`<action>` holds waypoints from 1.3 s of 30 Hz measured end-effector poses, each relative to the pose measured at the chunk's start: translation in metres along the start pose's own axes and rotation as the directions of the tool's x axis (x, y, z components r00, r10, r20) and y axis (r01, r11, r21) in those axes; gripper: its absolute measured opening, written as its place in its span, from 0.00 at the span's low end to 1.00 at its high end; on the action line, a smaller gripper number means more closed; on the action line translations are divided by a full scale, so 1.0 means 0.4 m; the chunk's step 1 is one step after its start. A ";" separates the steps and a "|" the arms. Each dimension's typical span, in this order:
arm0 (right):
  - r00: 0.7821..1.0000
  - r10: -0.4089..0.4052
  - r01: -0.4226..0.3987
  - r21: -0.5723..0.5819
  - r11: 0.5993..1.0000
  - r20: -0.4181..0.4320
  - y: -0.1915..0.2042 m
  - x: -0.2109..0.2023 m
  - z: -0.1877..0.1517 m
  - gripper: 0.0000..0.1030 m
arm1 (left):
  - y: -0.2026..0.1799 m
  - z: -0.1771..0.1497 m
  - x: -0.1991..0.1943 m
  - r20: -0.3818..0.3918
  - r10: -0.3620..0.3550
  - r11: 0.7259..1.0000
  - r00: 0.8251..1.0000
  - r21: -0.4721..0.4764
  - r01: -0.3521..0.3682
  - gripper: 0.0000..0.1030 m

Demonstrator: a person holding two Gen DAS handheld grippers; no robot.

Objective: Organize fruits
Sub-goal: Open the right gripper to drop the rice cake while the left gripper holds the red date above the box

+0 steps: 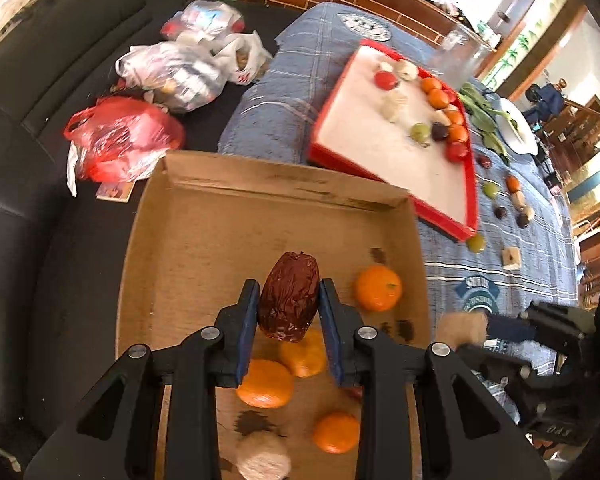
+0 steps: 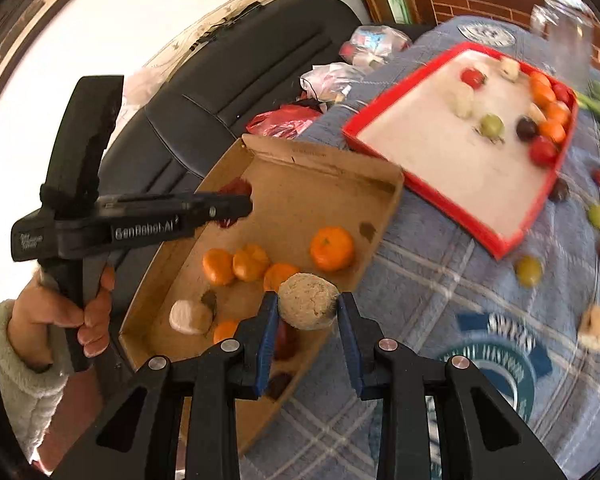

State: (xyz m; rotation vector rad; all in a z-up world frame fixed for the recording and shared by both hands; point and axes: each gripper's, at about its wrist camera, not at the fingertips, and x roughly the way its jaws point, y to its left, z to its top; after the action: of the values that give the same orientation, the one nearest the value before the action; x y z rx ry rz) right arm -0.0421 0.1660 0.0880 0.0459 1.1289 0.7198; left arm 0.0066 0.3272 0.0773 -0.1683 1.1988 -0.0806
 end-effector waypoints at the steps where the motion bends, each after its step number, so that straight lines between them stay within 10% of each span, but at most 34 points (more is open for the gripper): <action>1: 1.000 -0.008 0.008 0.002 1.000 0.002 0.000 0.012 0.014 0.29 | 0.008 0.002 0.007 -0.002 0.002 1.000 1.000 -0.007 -0.002 0.27; 12: 0.993 -0.113 0.115 0.057 0.992 -0.022 -0.039 0.167 0.163 0.29 | 0.039 0.025 0.087 -0.048 0.008 1.000 0.999 -0.020 -0.009 0.27; 39: 0.988 -0.152 0.151 0.056 0.987 0.010 -0.022 0.153 0.139 0.44 | 0.003 0.019 0.093 -0.048 0.036 0.999 0.998 0.041 -0.034 0.39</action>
State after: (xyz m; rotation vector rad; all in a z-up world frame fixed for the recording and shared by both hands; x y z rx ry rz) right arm 0.0230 0.2099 0.0606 0.0117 1.1259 0.5516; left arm 0.0270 0.3234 0.0455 -0.1108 1.2470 -0.0780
